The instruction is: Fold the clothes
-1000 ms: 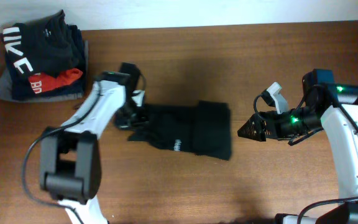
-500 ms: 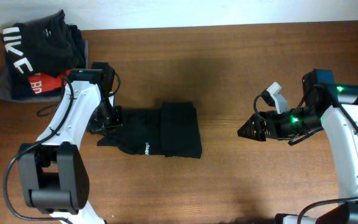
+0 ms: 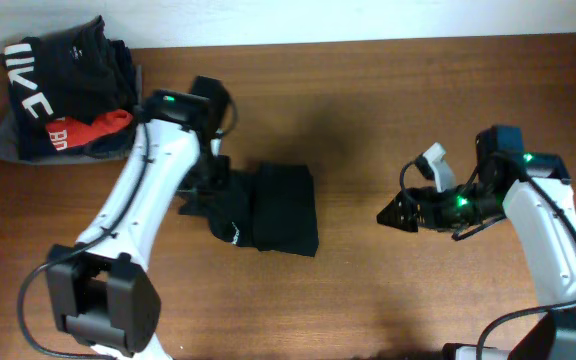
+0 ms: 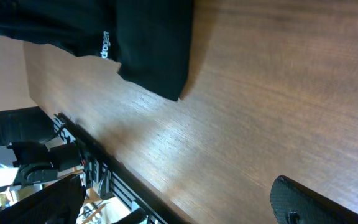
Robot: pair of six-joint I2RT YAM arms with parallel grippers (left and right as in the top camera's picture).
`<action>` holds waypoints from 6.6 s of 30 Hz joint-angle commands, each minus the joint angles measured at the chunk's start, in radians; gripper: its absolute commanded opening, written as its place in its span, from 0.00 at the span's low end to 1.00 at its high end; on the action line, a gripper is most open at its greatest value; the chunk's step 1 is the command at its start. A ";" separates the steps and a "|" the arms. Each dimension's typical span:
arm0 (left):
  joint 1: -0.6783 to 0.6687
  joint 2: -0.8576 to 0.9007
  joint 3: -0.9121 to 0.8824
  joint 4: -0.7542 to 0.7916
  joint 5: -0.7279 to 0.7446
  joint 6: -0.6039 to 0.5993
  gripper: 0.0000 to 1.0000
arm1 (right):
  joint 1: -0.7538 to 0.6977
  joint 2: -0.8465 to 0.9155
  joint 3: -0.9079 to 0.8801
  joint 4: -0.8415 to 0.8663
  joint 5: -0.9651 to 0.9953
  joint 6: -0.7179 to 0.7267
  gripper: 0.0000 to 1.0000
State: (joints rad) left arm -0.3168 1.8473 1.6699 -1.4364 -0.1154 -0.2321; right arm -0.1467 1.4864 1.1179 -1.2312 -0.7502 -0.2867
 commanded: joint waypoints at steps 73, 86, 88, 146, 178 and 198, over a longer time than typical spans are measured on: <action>-0.253 0.108 0.473 -0.113 0.090 -0.007 0.99 | 0.003 -0.014 -0.055 0.016 -0.035 0.015 0.92; 0.124 0.110 0.472 -0.196 0.093 -0.071 0.99 | 0.290 -0.010 -0.055 0.414 -0.390 0.289 0.04; 0.154 0.110 0.471 -0.196 0.093 -0.071 0.99 | 0.378 -0.002 -0.055 0.555 -0.328 0.435 0.04; 0.285 0.111 0.124 0.033 0.020 -0.112 0.99 | 0.626 0.407 0.049 1.075 -0.180 0.819 0.04; 0.326 0.111 0.091 0.007 0.021 -0.112 0.99 | 0.644 0.445 0.203 1.230 -0.143 0.895 0.04; 0.326 0.111 0.091 0.000 0.022 -0.112 0.99 | 0.644 0.755 0.204 1.254 -0.035 0.890 0.04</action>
State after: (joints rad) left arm 0.0071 1.9842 1.7687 -1.4322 -0.0864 -0.3340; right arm 0.5007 2.2131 1.3239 0.0319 -0.8089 0.6262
